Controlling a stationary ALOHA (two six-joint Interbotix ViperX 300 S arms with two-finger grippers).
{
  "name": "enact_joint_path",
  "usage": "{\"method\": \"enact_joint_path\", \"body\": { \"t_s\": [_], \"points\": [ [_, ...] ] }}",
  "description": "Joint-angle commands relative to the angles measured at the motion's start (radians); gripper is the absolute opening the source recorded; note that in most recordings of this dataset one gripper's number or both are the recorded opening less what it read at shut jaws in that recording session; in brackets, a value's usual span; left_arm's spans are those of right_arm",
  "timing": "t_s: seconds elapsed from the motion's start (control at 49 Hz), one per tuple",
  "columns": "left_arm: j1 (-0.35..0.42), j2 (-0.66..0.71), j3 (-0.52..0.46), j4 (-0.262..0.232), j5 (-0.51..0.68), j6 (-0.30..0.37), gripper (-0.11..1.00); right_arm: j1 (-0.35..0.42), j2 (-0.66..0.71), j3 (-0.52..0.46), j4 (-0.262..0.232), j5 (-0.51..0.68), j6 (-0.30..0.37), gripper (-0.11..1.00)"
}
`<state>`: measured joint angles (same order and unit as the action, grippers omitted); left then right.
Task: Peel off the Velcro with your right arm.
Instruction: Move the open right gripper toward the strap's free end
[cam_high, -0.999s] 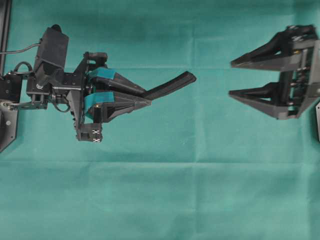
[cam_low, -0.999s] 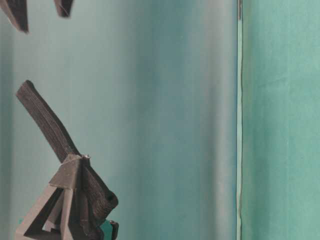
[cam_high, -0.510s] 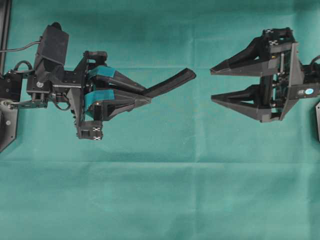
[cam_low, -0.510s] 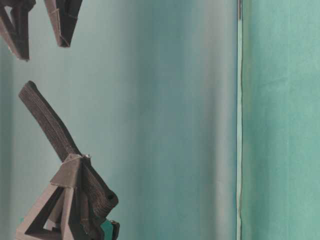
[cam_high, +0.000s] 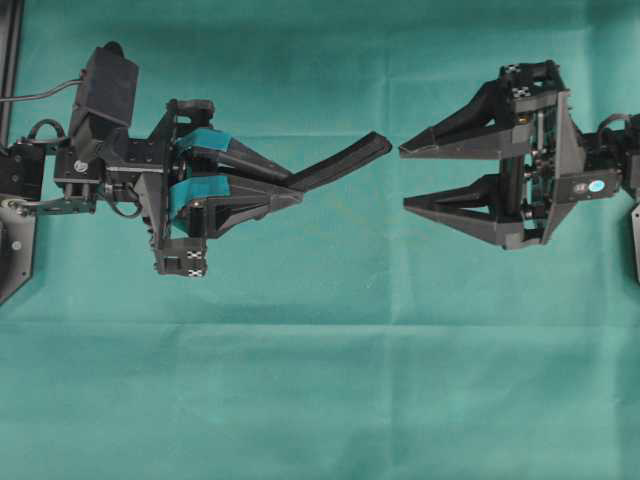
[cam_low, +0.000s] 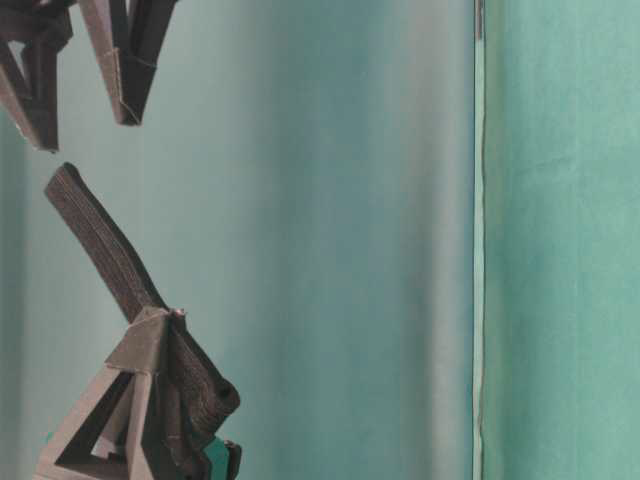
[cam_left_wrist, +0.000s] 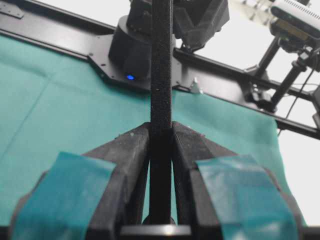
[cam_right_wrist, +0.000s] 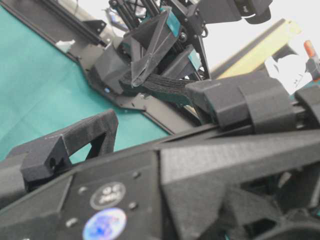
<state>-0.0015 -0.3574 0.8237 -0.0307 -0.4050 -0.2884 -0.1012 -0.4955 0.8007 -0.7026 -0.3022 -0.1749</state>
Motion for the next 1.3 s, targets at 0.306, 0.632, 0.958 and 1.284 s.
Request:
{"method": "enact_joint_path", "body": {
  "t_s": [0.306,0.632,0.958,1.284],
  "points": [
    [0.003,-0.005,-0.017,0.0,-0.005,0.003,0.13,0.0,0.003,-0.031,0.0,-0.003,-0.002,0.88],
    [0.003,-0.005,-0.017,0.0,-0.005,0.003,0.13,-0.006,0.006,-0.032,0.0,0.0,-0.002,0.88],
    [0.003,-0.005,-0.017,0.0,-0.005,0.003,0.13,-0.011,0.028,-0.043,0.0,0.002,0.0,0.88],
    [0.002,-0.006,-0.017,0.0,-0.002,0.003,0.13,-0.011,0.032,-0.044,0.0,0.02,0.003,0.88]
  ]
}}
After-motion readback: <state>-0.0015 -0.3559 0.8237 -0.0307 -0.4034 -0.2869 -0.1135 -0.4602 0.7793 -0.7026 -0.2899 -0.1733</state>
